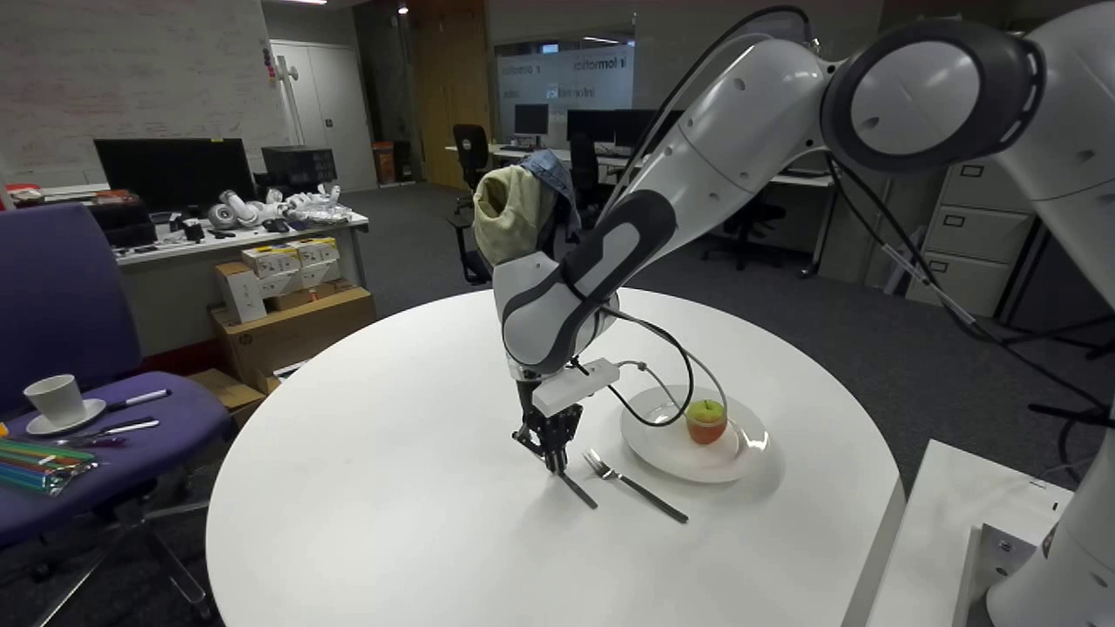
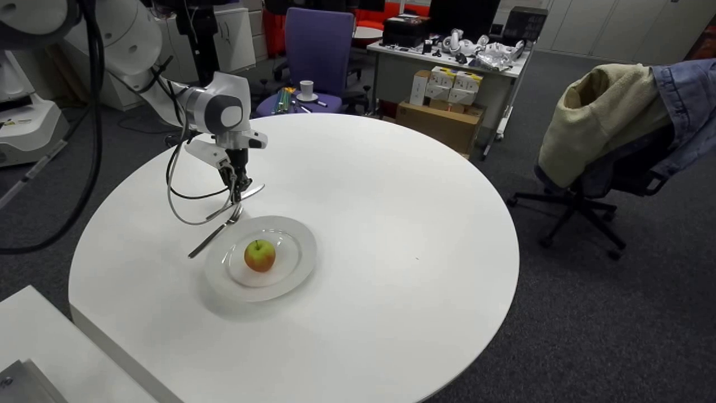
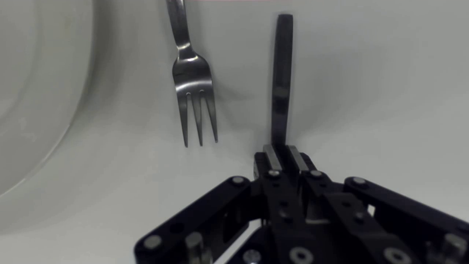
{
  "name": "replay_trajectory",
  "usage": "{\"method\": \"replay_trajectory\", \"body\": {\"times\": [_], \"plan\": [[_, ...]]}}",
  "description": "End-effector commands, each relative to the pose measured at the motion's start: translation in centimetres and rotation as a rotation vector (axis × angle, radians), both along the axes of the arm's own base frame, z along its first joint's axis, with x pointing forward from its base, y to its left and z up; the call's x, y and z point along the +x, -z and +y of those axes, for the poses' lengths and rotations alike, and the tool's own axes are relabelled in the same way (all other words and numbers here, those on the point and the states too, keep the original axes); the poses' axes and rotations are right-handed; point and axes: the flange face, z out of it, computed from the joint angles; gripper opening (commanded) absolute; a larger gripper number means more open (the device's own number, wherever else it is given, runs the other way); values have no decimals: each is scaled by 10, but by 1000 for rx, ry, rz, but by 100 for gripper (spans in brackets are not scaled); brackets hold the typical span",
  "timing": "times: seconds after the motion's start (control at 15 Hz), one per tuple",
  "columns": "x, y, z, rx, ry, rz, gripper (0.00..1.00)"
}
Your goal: Move the knife to the other side of the plate
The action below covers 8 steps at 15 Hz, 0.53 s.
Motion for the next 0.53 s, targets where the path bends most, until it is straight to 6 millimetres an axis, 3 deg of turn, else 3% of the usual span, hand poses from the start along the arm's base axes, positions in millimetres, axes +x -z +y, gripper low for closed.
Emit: {"method": "replay_trajectory", "body": {"times": [0.0,0.47], "plan": [[-3,-19,-2,-5,-25,6,2],[-4,-43,3,-3,-48,-16,2]]}}
